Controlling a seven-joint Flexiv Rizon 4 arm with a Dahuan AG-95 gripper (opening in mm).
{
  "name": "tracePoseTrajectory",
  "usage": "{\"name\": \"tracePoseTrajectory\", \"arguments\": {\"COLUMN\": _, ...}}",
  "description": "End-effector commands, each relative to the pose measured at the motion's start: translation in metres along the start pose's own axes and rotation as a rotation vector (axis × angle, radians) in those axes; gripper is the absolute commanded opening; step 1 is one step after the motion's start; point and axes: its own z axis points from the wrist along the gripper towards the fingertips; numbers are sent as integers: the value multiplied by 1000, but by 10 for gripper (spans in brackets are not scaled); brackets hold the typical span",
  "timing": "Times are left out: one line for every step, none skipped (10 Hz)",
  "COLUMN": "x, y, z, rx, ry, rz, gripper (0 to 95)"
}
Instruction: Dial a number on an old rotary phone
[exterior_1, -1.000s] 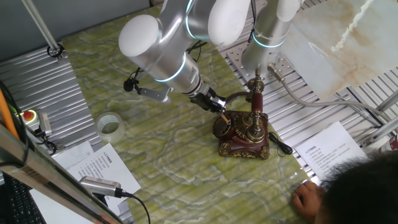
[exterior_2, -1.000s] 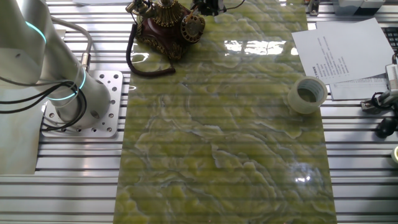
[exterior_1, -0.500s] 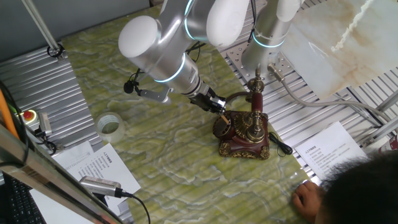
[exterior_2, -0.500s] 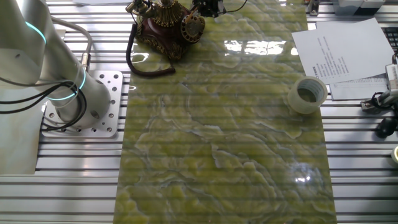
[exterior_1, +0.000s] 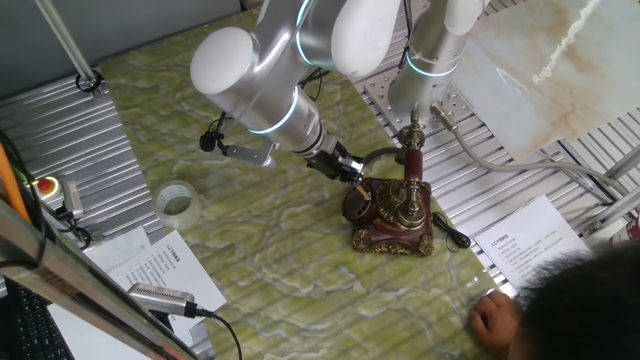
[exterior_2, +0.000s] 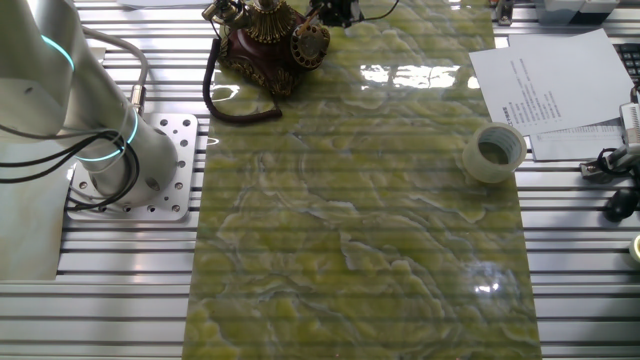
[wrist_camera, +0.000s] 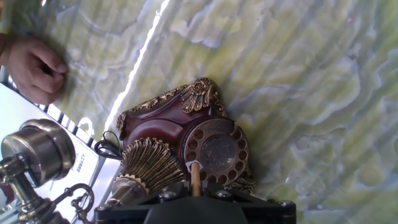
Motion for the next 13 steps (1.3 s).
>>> {"name": "tracePoseTrajectory", "arguments": {"x": 0, "y": 0, "z": 0, "rx": -4, "ry": 5, "rz": -4, "gripper": 0}}
{"name": "tracePoseTrajectory", "arguments": {"x": 0, "y": 0, "z": 0, "rx": -6, "ry": 4, "rz": -10, "gripper": 0}}
{"name": "tracePoseTrajectory", "arguments": {"x": 0, "y": 0, "z": 0, "rx": -9, "ry": 3, "rz": -17, "gripper": 0}}
{"name": "tracePoseTrajectory", "arguments": {"x": 0, "y": 0, "z": 0, "rx": -11, "ry": 0, "rz": -30, "gripper": 0}}
{"name": "tracePoseTrajectory", "arguments": {"x": 0, "y": 0, "z": 0, "rx": -13, "ry": -2, "rz": -51, "gripper": 0}}
{"name": "tracePoseTrajectory", "arguments": {"x": 0, "y": 0, "z": 1, "rx": -16, "ry": -7, "rz": -74, "gripper": 0}}
{"name": "tracePoseTrajectory", "arguments": {"x": 0, "y": 0, "z": 1, "rx": -16, "ry": -10, "rz": -81, "gripper": 0}}
{"name": "tracePoseTrajectory", "arguments": {"x": -1, "y": -1, "z": 2, "rx": -16, "ry": -13, "rz": -99, "gripper": 0}}
{"name": "tracePoseTrajectory", "arguments": {"x": -1, "y": -2, "z": 3, "rx": -15, "ry": -13, "rz": -108, "gripper": 0}}
{"name": "tracePoseTrajectory", "arguments": {"x": -1, "y": -3, "z": 5, "rx": -15, "ry": -17, "rz": -117, "gripper": 0}}
{"name": "tracePoseTrajectory", "arguments": {"x": -1, "y": -3, "z": 5, "rx": -19, "ry": -22, "rz": -126, "gripper": 0}}
{"name": "tracePoseTrajectory", "arguments": {"x": -1, "y": -4, "z": 4, "rx": -22, "ry": -25, "rz": -136, "gripper": 0}}
{"name": "tracePoseTrajectory", "arguments": {"x": 0, "y": -4, "z": 4, "rx": -21, "ry": -25, "rz": -145, "gripper": 0}}
